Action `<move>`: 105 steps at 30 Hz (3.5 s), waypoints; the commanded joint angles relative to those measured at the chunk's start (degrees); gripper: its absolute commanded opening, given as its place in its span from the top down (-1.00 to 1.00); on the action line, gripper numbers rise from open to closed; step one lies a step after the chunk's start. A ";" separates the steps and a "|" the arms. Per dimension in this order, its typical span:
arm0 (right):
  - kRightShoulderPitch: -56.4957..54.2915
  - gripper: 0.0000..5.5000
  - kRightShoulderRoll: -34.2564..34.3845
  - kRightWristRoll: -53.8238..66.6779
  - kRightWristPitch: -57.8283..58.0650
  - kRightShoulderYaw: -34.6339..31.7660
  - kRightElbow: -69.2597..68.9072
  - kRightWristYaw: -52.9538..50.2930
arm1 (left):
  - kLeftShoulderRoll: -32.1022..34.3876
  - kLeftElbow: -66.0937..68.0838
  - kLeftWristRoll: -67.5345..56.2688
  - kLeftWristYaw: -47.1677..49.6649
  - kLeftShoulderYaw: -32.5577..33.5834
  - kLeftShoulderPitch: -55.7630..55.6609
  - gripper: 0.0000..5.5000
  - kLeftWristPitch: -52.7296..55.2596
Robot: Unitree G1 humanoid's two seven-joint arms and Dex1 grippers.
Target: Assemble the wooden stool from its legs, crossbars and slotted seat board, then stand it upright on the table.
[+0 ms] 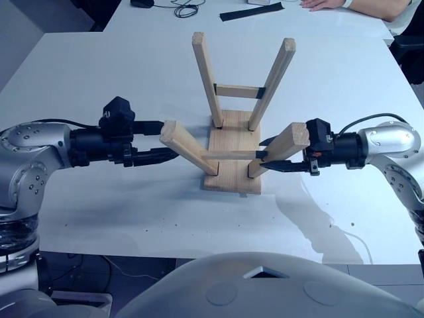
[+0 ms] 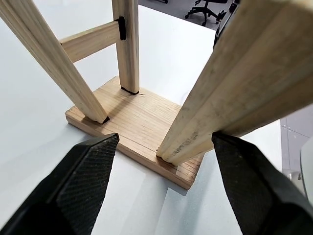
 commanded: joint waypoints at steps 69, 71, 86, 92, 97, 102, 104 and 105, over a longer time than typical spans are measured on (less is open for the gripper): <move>-2.36 0.27 0.99 -13.08 -3.03 18.24 6.08 2.99 | -16.90 25.89 21.77 -18.67 -45.52 -28.44 0.31 -10.56; -2.45 0.27 0.95 -13.35 -3.39 18.48 6.27 2.97 | -17.28 26.32 21.55 -18.28 -45.40 -28.54 0.31 -10.25; -1.61 0.27 -0.60 -13.15 -4.99 17.74 7.00 2.63 | -19.33 14.76 -6.54 -3.18 -12.07 -39.34 0.31 9.82; -0.59 0.27 -1.18 -13.73 -5.32 17.82 7.13 2.12 | -12.04 18.17 -2.52 3.77 -3.65 -37.80 0.31 6.39; 1.25 0.27 -2.36 -16.39 -6.68 18.62 8.68 0.79 | -4.95 16.00 2.23 2.49 0.13 -24.53 0.31 0.58; 3.84 0.27 -3.89 -10.23 -4.11 13.14 4.53 -1.67 | -4.43 11.30 10.48 9.98 3.33 -4.87 0.24 -5.32; 4.70 0.27 -4.21 -9.37 -3.67 12.01 3.47 -2.63 | -5.69 6.93 12.38 12.30 3.55 2.43 0.20 -7.03; 4.88 0.27 -4.23 -9.40 -3.53 11.92 3.39 -2.95 | -6.47 5.22 12.48 13.28 3.72 4.63 0.20 -7.30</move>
